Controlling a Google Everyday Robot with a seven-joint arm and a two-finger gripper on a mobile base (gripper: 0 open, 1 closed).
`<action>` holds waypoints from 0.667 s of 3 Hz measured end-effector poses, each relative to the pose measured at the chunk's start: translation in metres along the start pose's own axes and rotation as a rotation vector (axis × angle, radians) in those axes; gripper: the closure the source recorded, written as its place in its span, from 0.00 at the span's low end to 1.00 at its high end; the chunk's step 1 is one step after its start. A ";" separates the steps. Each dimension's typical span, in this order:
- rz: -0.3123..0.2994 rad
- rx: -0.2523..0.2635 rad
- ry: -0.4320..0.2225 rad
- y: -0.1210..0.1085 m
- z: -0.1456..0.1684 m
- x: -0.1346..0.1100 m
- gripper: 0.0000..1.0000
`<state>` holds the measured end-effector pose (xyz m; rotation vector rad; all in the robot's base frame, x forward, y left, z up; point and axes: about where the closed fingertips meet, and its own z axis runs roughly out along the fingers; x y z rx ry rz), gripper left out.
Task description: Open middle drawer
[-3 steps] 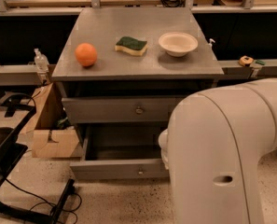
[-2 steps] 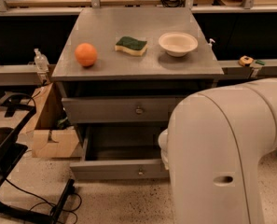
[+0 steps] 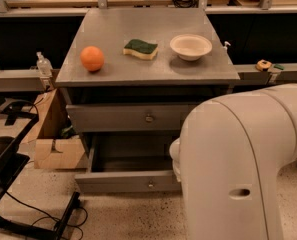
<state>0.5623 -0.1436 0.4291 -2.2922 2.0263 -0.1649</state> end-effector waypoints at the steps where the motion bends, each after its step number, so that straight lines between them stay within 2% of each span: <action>1: 0.000 0.000 0.000 0.000 0.000 0.000 0.51; 2: 0.000 0.000 0.000 0.000 0.000 0.000 0.27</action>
Offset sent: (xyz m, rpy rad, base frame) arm 0.0000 0.0000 0.0000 0.0000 0.0000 0.0000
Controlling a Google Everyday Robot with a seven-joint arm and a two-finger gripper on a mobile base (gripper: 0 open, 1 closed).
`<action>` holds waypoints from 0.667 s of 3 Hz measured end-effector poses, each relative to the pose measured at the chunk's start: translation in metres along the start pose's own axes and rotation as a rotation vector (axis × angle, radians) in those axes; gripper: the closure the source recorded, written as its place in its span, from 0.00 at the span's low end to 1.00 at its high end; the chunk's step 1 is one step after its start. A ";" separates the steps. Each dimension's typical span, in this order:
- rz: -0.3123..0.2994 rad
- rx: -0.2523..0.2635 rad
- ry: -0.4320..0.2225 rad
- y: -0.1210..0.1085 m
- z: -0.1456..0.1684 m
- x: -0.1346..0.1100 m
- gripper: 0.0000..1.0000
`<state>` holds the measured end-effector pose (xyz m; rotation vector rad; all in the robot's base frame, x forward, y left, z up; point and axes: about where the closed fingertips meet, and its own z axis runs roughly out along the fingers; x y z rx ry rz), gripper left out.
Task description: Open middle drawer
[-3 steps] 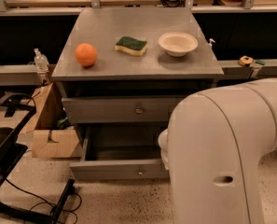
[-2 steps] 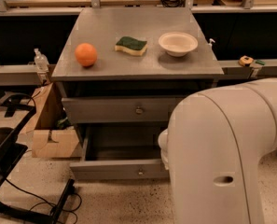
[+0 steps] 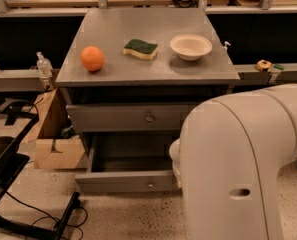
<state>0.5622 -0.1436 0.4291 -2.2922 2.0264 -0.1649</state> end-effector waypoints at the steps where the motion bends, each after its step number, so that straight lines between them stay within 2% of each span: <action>1: -0.001 0.002 0.004 -0.001 -0.003 0.000 0.00; 2: -0.004 0.017 0.019 -0.009 -0.016 0.001 0.00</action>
Offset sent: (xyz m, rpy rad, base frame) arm 0.0162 0.0011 0.0365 -0.0318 -0.0435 0.0047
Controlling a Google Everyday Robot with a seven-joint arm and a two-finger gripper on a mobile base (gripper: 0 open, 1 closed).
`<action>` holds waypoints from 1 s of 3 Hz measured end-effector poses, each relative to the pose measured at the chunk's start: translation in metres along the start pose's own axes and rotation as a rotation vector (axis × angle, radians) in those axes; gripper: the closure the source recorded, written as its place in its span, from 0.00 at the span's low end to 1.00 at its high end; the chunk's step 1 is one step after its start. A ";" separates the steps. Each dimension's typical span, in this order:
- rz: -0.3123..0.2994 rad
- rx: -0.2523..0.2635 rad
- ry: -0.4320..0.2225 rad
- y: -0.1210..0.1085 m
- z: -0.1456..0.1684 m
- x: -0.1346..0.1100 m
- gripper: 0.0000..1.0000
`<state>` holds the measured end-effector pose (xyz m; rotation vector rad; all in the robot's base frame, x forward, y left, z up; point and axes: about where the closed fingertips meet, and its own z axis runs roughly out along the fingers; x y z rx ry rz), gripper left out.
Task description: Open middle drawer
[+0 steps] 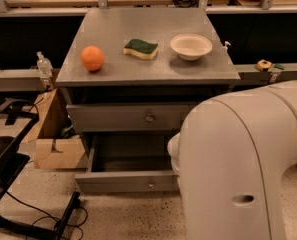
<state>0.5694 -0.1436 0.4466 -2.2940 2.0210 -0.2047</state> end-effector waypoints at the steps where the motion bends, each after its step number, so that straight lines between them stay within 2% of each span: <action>1: 0.021 0.065 0.086 -0.033 -0.064 0.029 0.25; 2: 0.055 0.131 0.108 -0.051 -0.099 0.049 0.49; 3: 0.054 0.129 0.107 -0.050 -0.098 0.048 0.72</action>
Offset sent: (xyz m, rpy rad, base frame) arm 0.0597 -0.0580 0.1558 -0.0908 -0.2326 -0.1060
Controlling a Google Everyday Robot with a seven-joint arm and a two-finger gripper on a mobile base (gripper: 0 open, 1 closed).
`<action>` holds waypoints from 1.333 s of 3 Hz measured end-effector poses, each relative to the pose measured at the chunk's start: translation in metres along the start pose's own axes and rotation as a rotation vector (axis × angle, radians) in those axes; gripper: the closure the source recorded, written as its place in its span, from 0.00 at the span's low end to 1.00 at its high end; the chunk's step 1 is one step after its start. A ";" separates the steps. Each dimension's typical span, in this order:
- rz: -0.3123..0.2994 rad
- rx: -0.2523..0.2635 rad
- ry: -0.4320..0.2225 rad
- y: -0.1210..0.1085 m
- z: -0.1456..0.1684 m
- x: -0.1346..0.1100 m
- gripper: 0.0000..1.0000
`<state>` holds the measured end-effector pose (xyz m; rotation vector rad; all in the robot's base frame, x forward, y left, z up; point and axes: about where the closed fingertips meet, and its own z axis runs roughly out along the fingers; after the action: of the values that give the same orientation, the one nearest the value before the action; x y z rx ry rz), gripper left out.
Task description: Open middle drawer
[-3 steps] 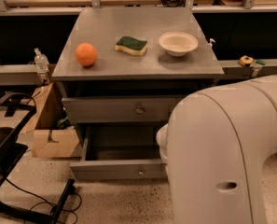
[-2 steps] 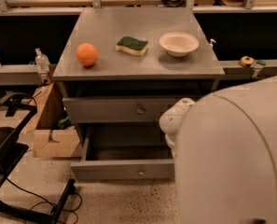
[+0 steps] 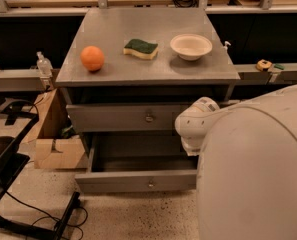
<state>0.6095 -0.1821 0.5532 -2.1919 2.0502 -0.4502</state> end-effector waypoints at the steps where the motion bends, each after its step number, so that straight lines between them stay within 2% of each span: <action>1: 0.000 -0.001 0.001 0.001 0.000 0.000 0.95; 2: -0.006 -0.009 -0.027 -0.002 0.015 -0.004 1.00; 3: -0.025 -0.022 -0.092 -0.010 0.048 -0.016 1.00; 4: -0.016 -0.038 -0.156 -0.011 0.084 -0.021 1.00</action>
Offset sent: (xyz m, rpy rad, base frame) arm 0.0180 0.0070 -0.0362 0.0686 0.0282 0.0344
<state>0.6434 -0.1707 0.4732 -2.1896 1.9768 -0.2347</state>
